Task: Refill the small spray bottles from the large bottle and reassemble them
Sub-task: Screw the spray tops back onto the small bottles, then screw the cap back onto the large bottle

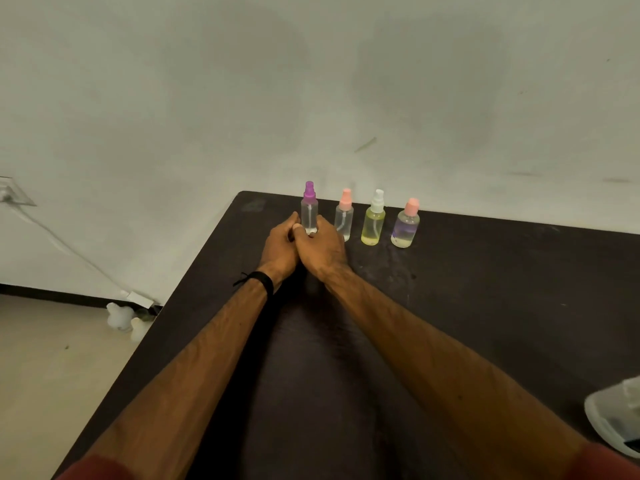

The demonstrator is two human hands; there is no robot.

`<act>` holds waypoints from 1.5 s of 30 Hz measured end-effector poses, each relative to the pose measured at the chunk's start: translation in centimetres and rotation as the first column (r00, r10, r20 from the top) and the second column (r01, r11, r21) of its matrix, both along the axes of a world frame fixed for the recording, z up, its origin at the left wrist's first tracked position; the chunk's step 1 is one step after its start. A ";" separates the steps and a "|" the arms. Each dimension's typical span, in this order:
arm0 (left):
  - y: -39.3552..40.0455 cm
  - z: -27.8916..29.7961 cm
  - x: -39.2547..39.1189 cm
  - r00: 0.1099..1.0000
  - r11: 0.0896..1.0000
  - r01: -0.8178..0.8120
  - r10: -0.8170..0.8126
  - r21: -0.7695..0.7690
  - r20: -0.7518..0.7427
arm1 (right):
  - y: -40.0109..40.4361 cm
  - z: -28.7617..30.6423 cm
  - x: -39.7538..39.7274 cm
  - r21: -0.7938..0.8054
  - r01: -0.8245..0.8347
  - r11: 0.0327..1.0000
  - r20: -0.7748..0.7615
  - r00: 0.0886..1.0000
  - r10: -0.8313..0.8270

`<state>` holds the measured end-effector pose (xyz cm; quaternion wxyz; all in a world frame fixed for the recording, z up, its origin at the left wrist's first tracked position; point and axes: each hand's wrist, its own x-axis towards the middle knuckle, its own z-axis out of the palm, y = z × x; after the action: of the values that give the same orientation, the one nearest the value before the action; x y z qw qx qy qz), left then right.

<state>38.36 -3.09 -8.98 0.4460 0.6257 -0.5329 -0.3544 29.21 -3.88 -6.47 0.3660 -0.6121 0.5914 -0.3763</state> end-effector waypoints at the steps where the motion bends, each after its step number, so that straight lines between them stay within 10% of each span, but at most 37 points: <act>1: 0.5 0.3 -0.1 1.000 1.000 -0.011 0.011 0.010 0.010 | 0.2 0.0 -0.1 0.006 0.003 1.000 0.001 1.000 -0.003; 13: 13.9 3.1 -6.2 0.967 0.980 -0.200 0.197 -0.002 -0.164 | 13.1 2.8 -5.6 0.027 -0.112 0.993 0.015 0.994 0.111; 25: 26.5 3.8 -23.0 0.909 0.917 0.395 -0.398 -0.055 -0.122 | 35.8 5.6 -32.9 -0.068 0.098 0.993 -0.130 0.986 -0.107; 31: 26.5 5.1 -29.1 0.906 0.908 0.416 -0.418 -0.050 -0.066 | 35.7 5.7 -46.4 -0.187 0.342 0.921 -0.402 0.828 -0.390; 45: 24.4 6.1 -34.5 0.934 0.933 0.358 -0.358 -0.046 0.004 | 30.4 3.4 -52.3 0.055 0.244 0.968 -0.638 0.754 -0.154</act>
<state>3.87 21.29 -2.92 0.3895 0.5069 -0.6449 -0.4188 -23.08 26.51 -3.06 0.1457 -0.6097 0.7653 -0.1462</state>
